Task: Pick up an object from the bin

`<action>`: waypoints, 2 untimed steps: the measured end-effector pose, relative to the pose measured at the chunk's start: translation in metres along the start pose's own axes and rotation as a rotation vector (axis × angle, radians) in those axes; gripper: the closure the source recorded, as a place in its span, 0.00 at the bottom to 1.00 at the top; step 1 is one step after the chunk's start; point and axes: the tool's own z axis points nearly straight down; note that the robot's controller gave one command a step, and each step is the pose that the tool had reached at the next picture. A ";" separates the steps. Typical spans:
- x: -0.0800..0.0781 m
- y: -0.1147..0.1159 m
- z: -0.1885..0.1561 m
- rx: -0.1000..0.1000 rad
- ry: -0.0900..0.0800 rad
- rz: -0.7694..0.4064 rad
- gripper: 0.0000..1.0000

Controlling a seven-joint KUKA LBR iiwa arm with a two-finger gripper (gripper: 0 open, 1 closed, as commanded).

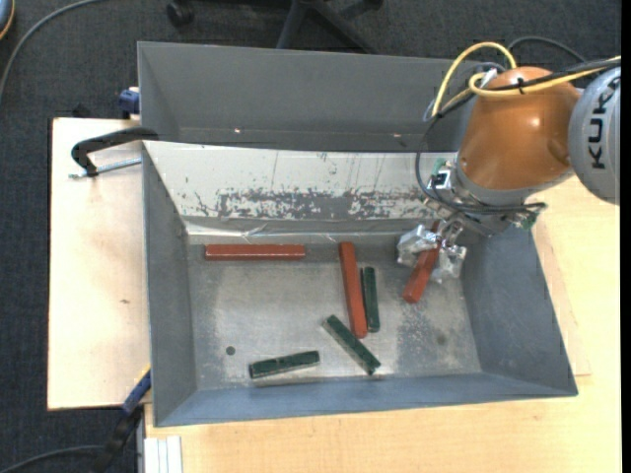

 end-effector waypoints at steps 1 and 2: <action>-0.001 -0.001 -0.017 0.006 -0.002 0.001 1.00; -0.001 -0.001 -0.027 0.007 -0.002 0.002 1.00</action>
Offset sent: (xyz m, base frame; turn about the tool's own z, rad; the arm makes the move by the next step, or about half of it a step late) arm 0.0000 -0.0001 0.0480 0.0000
